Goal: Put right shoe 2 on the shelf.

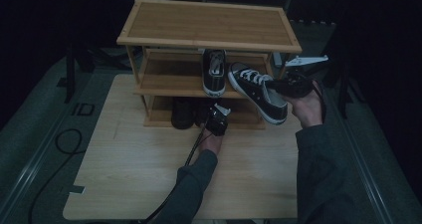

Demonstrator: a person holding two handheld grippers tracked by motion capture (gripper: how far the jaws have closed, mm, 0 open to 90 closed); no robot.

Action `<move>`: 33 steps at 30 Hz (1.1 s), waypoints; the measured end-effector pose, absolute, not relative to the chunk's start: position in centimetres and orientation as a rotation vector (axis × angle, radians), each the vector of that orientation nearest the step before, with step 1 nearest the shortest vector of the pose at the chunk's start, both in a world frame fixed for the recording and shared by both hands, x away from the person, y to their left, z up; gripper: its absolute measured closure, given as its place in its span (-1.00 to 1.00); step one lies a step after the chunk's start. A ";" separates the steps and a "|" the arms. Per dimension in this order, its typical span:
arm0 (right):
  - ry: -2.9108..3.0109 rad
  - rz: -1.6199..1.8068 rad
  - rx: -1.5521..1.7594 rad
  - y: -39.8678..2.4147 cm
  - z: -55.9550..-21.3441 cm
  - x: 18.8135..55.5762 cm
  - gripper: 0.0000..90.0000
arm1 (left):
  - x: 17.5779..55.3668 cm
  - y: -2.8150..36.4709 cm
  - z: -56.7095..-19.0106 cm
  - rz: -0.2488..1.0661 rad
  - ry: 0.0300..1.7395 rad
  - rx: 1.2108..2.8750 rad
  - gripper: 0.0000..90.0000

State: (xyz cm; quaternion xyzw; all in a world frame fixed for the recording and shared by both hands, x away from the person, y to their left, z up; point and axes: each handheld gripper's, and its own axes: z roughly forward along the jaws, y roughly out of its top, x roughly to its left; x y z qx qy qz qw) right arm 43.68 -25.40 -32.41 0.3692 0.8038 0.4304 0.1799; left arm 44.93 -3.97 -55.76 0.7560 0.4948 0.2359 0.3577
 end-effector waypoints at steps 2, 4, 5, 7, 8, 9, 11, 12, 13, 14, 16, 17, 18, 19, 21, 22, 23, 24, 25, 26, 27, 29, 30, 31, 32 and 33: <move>2.268 1.215 1.045 -25.1 -32.4 44.0 0.95 | 44.9 -4.0 -55.8 0.608 1.277 1.951 1.00; 2.266 1.218 1.047 -24.9 -32.4 44.3 0.95 | 44.9 -4.0 -55.8 0.608 1.277 1.951 1.00; 2.263 1.219 1.049 -24.8 -32.4 44.4 0.95 | 44.9 -4.0 -55.8 0.608 1.277 1.951 1.00; 2.257 1.218 1.052 -24.6 -32.5 44.7 0.95 | 44.9 -4.0 -55.8 0.608 1.277 1.951 1.00; 2.255 1.213 1.048 -24.5 -32.5 44.8 0.95 | 44.9 -4.0 -55.8 0.608 1.277 1.951 1.00; 2.253 1.210 1.050 -24.3 -32.5 44.9 0.95 | 44.9 -4.0 -55.8 0.608 1.277 1.951 1.00; 2.248 1.204 1.050 -24.2 -32.6 45.1 0.95 | 44.9 -4.0 -55.8 0.608 1.277 1.951 1.00; 2.246 1.208 1.055 -24.2 -32.7 45.2 0.95 | 44.9 -4.0 -55.8 0.608 1.277 1.951 1.00; 2.243 1.209 1.057 -24.3 -32.6 45.2 0.95 | 44.9 -4.0 -55.8 0.608 1.277 1.951 1.00; 2.240 1.209 1.054 -24.3 -32.6 45.2 0.95 | 44.9 -4.0 -55.8 0.609 1.277 1.951 1.00; 2.226 1.200 1.056 -24.3 -32.6 45.2 0.95 | 44.9 -4.0 -55.8 0.608 1.277 1.951 1.00; 2.222 1.202 1.057 -24.3 -32.7 45.2 0.95 | 44.9 -4.0 -55.8 0.609 1.277 1.951 1.00; 2.221 1.202 1.058 -24.2 -32.7 45.2 0.95 | 44.9 -4.0 -55.8 0.609 1.277 1.951 1.00; 2.219 1.199 1.062 -24.2 -32.7 45.2 0.95 | 44.9 -4.0 -55.8 0.609 1.277 1.951 1.00; 2.214 1.197 1.062 -24.2 -32.8 45.2 0.95 | 44.9 -4.0 -55.8 0.608 1.277 1.951 1.00; 2.212 1.204 1.068 -24.3 -32.9 45.2 0.95 | 44.9 -4.0 -55.8 0.609 1.277 1.951 1.00; 2.209 1.205 1.072 -24.4 -33.0 45.2 0.95 | 44.9 -4.0 -55.8 0.609 1.277 1.951 1.00; 2.209 1.205 1.075 -24.4 -33.0 45.2 0.94 | 44.9 -4.0 -55.8 0.608 1.277 1.951 1.00; 2.211 1.201 1.076 -24.5 -33.1 45.2 0.92 | 44.9 -4.0 -55.8 0.609 1.277 1.951 1.00; 2.208 1.197 1.080 -24.6 -33.1 45.2 0.90 | 44.9 -4.0 -55.8 0.609 1.277 1.951 1.00; 2.208 1.197 1.082 -24.7 -33.1 45.2 0.88 | 44.9 -4.0 -55.8 0.610 1.277 1.951 1.00; 2.215 1.211 1.086 -24.8 -33.0 45.2 0.81 | 44.9 -4.0 -55.8 0.610 1.277 1.951 1.00; 2.213 1.215 1.088 -24.8 -33.0 45.2 0.75 | 44.9 -4.0 -55.8 0.609 1.277 1.951 1.00; 2.208 1.213 1.087 -24.9 -32.9 45.2 0.69 | 44.9 -4.0 -55.8 0.610 1.277 1.951 1.00; 2.209 1.221 1.095 -25.1 -32.7 45.2 0.68 | 44.9 -4.0 -55.8 0.609 1.277 1.950 1.00; 2.212 1.246 1.099 -25.3 -32.6 45.2 0.66 | 44.9 -4.0 -55.8 0.606 1.275 1.951 1.00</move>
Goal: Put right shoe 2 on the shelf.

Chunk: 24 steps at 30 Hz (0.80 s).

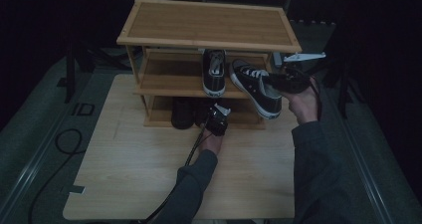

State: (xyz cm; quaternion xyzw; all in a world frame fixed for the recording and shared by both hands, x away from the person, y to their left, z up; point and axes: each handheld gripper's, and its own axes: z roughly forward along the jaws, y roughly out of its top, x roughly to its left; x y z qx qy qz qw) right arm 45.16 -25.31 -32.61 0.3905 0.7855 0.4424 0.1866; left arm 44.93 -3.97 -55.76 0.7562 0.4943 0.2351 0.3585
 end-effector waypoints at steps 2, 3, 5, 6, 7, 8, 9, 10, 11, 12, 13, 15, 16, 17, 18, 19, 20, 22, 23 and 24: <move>2.199 1.263 1.099 -25.6 -32.3 45.0 0.63 | 44.9 -4.0 -55.8 0.610 1.277 1.951 1.00; 2.200 1.268 1.098 -25.7 -32.2 45.0 0.63 | 44.9 -4.0 -55.8 0.610 1.277 1.951 1.00; 2.201 1.263 1.091 -25.8 -32.0 44.8 0.60 | 44.9 -4.0 -55.8 0.610 1.277 1.951 1.00; 2.202 1.263 1.089 -25.8 -32.0 44.7 0.59 | 44.9 -4.0 -55.8 0.610 1.277 1.951 1.00; 2.200 1.269 1.086 -25.8 -32.0 44.7 0.58 | 44.9 -4.0 -55.8 0.609 1.277 1.951 1.00; 2.193 1.277 1.088 -25.9 -31.9 44.6 0.57 | 44.9 -4.0 -55.8 0.609 1.277 1.951 1.00; 2.189 1.285 1.087 -26.0 -31.9 44.5 0.57 | 44.9 -4.0 -55.8 0.609 1.277 1.951 1.00; 2.184 1.295 1.089 -26.1 -31.8 44.4 0.57 | 44.9 -4.0 -55.8 0.609 1.277 1.951 1.00; 2.163 1.299 1.095 -26.2 -31.7 44.3 0.58 | 44.9 -4.0 -55.8 0.609 1.278 1.951 1.00; 2.149 1.315 1.099 -26.4 -31.7 44.2 0.59 | 44.9 -4.0 -55.8 0.609 1.277 1.951 1.00; 2.143 1.343 1.103 -26.6 -31.6 44.1 0.59 | 44.9 -4.0 -55.8 0.609 1.277 1.951 1.00; 2.122 1.351 1.102 -26.8 -31.4 43.9 0.61 | 44.9 -4.0 -55.8 0.606 1.276 1.953 1.00; 2.121 1.349 1.101 -26.9 -31.3 43.8 0.62 | 44.9 -4.0 -55.8 0.607 1.277 1.953 1.00; 2.122 1.345 1.100 -27.0 -31.3 43.7 0.65 | 44.9 -4.0 -55.8 0.606 1.277 1.952 1.00; 2.128 1.335 1.101 -27.1 -31.3 43.7 0.69 | 44.9 -4.0 -55.8 0.606 1.276 1.952 1.00; 2.125 1.325 1.105 -27.2 -31.4 43.7 0.76 | 44.9 -4.0 -55.8 0.607 1.276 1.952 1.00; 2.125 1.320 1.109 -27.3 -31.4 43.7 0.81 | 44.9 -4.0 -55.8 0.607 1.276 1.952 1.00; 2.119 1.314 1.120 -27.5 -31.5 43.7 0.97 | 44.9 -4.0 -55.8 0.607 1.276 1.951 1.00; 2.117 1.303 1.123 -27.6 -31.6 43.6 0.99 | 44.9 -4.0 -55.8 0.607 1.276 1.951 1.00; 2.112 1.297 1.127 -27.8 -31.6 43.6 1.00 | 44.9 -4.0 -55.8 0.607 1.277 1.951 1.00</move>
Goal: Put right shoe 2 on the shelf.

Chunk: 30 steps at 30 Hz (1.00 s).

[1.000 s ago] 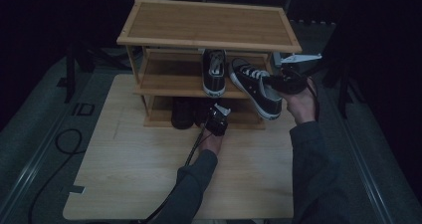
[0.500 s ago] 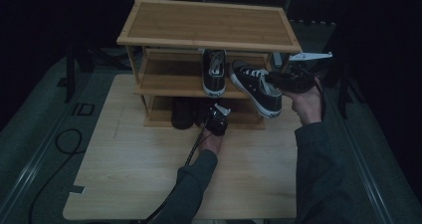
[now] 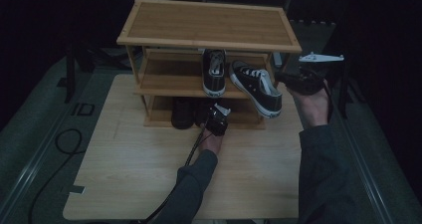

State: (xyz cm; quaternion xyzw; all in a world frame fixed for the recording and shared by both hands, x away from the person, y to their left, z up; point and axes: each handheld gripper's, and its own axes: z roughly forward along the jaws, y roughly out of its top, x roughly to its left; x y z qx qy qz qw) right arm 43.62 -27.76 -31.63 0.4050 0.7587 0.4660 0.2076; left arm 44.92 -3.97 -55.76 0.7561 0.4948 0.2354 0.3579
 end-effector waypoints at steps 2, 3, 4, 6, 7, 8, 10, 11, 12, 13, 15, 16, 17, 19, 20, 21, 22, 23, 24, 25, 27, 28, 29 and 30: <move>2.112 1.292 1.132 -28.0 -31.7 43.6 1.00 | 44.9 -4.0 -55.8 0.607 1.277 1.951 1.00; 2.113 1.283 1.134 -28.1 -31.8 43.6 1.00 | 44.9 -4.0 -55.8 0.607 1.276 1.951 1.00; 2.117 1.274 1.133 -28.1 -31.9 43.6 1.00 | 44.9 -4.0 -55.8 0.607 1.276 1.951 1.00; 2.117 1.263 1.134 -28.2 -32.0 43.5 1.00 | 44.9 -4.0 -55.8 0.608 1.276 1.952 1.00; 2.117 1.263 1.134 -28.2 -32.0 43.5 1.00 | 44.9 -4.0 -55.8 0.608 1.276 1.952 1.00; 2.117 1.261 1.138 -28.3 -32.1 43.5 1.00 | 44.9 -4.0 -55.8 0.607 1.276 1.952 1.00; 2.115 1.248 1.138 -28.4 -32.3 43.3 1.00 | 44.9 -4.0 -55.8 0.607 1.276 1.951 1.00; 2.117 1.246 1.145 -28.5 -32.3 43.3 1.00 | 44.9 -4.0 -55.8 0.607 1.277 1.951 1.00; 2.117 1.246 1.145 -28.5 -32.3 43.3 1.00 | 44.9 -4.0 -55.8 0.607 1.277 1.951 1.00; 2.117 1.239 1.145 -28.6 -32.5 43.2 1.00 | 44.9 -4.0 -55.8 0.607 1.276 1.951 1.00; 2.120 1.224 1.149 -29.1 -32.9 42.9 1.00 | 44.9 -4.0 -55.8 0.607 1.276 1.951 1.00; 2.120 1.224 1.149 -29.1 -32.9 42.9 1.00 | 44.9 -4.0 -55.8 0.607 1.276 1.952 1.00; 2.122 1.219 1.151 -29.2 -33.1 42.7 1.00 | 44.9 -4.0 -55.8 0.607 1.277 1.951 1.00; 2.123 1.215 1.157 -29.4 -33.3 42.5 1.00 | 44.9 -4.0 -55.8 0.607 1.277 1.951 1.00; 2.128 1.210 1.162 -29.6 -33.6 42.2 1.00 | 44.9 -4.0 -55.8 0.607 1.277 1.951 1.00; 2.128 1.210 1.162 -29.6 -33.6 42.2 1.00 | 44.9 -4.0 -55.8 0.607 1.277 1.951 1.00; 2.136 1.197 1.163 -29.7 -33.9 41.9 1.00 | 44.9 -4.0 -55.8 0.607 1.277 1.951 1.00; 2.136 1.197 1.163 -29.7 -33.9 41.9 1.00 | 44.9 -4.0 -55.8 0.608 1.277 1.952 1.00; 2.144 1.192 1.160 -29.8 -34.3 41.6 1.00 | 44.9 -4.0 -55.8 0.608 1.277 1.951 1.00; 2.144 1.192 1.160 -29.8 -34.3 41.6 1.00 | 44.9 -4.0 -55.8 0.608 1.277 1.951 1.00; 2.156 1.183 1.156 -29.9 -34.8 41.1 1.00 | 44.9 -4.0 -55.8 0.608 1.277 1.951 1.00; 2.156 1.183 1.156 -29.9 -34.8 41.1 1.00 | 44.9 -4.0 -55.8 0.608 1.277 1.951 1.00; 2.160 1.181 1.156 -29.9 -35.0 40.9 1.00 | 44.9 -4.0 -55.8 0.608 1.277 1.951 1.00; 2.164 1.179 1.154 -29.9 -35.1 40.7 1.00 | 44.9 -4.0 -55.8 0.608 1.276 1.951 1.00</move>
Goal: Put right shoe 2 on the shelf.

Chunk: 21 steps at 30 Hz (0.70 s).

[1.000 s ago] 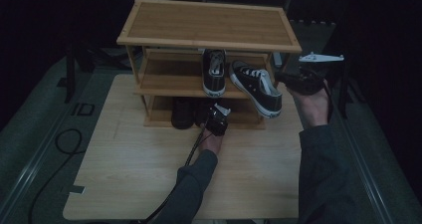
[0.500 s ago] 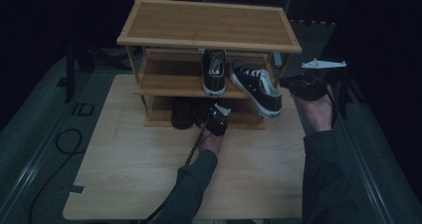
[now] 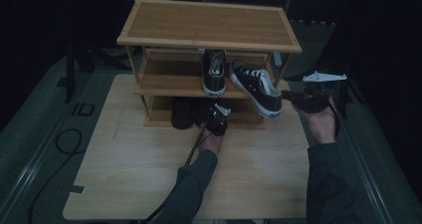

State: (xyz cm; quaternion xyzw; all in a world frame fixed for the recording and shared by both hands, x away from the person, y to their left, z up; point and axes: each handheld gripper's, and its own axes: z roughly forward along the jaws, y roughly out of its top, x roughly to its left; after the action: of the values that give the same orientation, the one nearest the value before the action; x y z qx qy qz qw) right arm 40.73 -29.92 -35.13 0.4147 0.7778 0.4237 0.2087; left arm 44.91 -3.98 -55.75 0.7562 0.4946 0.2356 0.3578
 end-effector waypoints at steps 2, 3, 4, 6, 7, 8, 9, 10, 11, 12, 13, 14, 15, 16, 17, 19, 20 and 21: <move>2.173 1.175 1.149 -30.0 -35.4 40.1 1.00 | 44.9 -4.0 -55.8 0.609 1.276 1.952 1.00; 2.173 1.175 1.149 -30.0 -35.4 40.1 1.00 | 44.9 -4.0 -55.8 0.608 1.277 1.952 1.00; 2.175 1.174 1.145 -30.0 -35.5 39.9 1.00 | 44.9 -4.0 -55.8 0.607 1.277 1.951 1.00; 2.180 1.172 1.138 -30.1 -35.6 39.4 1.00 | 44.9 -4.0 -55.8 0.609 1.277 1.952 1.00; 2.181 1.172 1.133 -30.2 -35.6 39.1 1.00 | 44.9 -4.0 -55.8 0.608 1.277 1.951 1.00; 2.182 1.175 1.132 -30.2 -35.7 38.9 1.00 | 44.9 -4.0 -55.8 0.608 1.277 1.951 1.00; 2.184 1.172 1.129 -30.3 -35.7 38.6 1.00 | 44.9 -4.0 -55.8 0.609 1.276 1.952 1.00; 2.183 1.173 1.125 -30.4 -35.7 38.4 1.00 | 44.9 -4.0 -55.8 0.609 1.276 1.951 1.00; 2.185 1.176 1.123 -30.4 -35.8 38.1 1.00 | 44.9 -4.0 -55.8 0.609 1.277 1.951 1.00; 2.185 1.172 1.124 -30.5 -35.8 37.9 1.00 | 44.9 -4.0 -55.8 0.609 1.277 1.951 1.00; 2.185 1.172 1.121 -30.5 -35.9 37.6 1.00 | 44.9 -4.0 -55.8 0.609 1.277 1.951 1.00; 2.188 1.173 1.113 -30.5 -36.0 37.3 1.00 | 44.9 -4.0 -55.8 0.609 1.277 1.951 1.00; 2.192 1.171 1.111 -30.5 -36.3 36.7 1.00 | 44.9 -4.0 -55.8 0.609 1.277 1.951 1.00; 2.192 1.171 1.111 -30.5 -36.3 36.7 1.00 | 44.9 -4.0 -55.8 0.609 1.277 1.951 1.00; 2.196 1.172 1.106 -30.5 -36.4 36.5 1.00 | 44.9 -4.0 -55.8 0.609 1.277 1.951 1.00; 2.198 1.173 1.104 -30.5 -36.6 36.1 1.00 | 44.9 -4.0 -55.8 0.609 1.277 1.951 1.00; 2.200 1.170 1.103 -30.5 -36.7 35.9 1.00 | 44.9 -4.0 -55.8 0.609 1.277 1.951 1.00; 2.202 1.172 1.098 -30.5 -36.7 35.7 1.00 | 44.9 -4.0 -55.8 0.610 1.277 1.952 1.00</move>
State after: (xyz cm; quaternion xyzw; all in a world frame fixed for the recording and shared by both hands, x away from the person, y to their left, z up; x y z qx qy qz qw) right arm 35.70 -30.51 -36.73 0.3942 0.7905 0.4207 0.2066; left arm 44.91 -3.99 -55.75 0.7562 0.4946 0.2362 0.3574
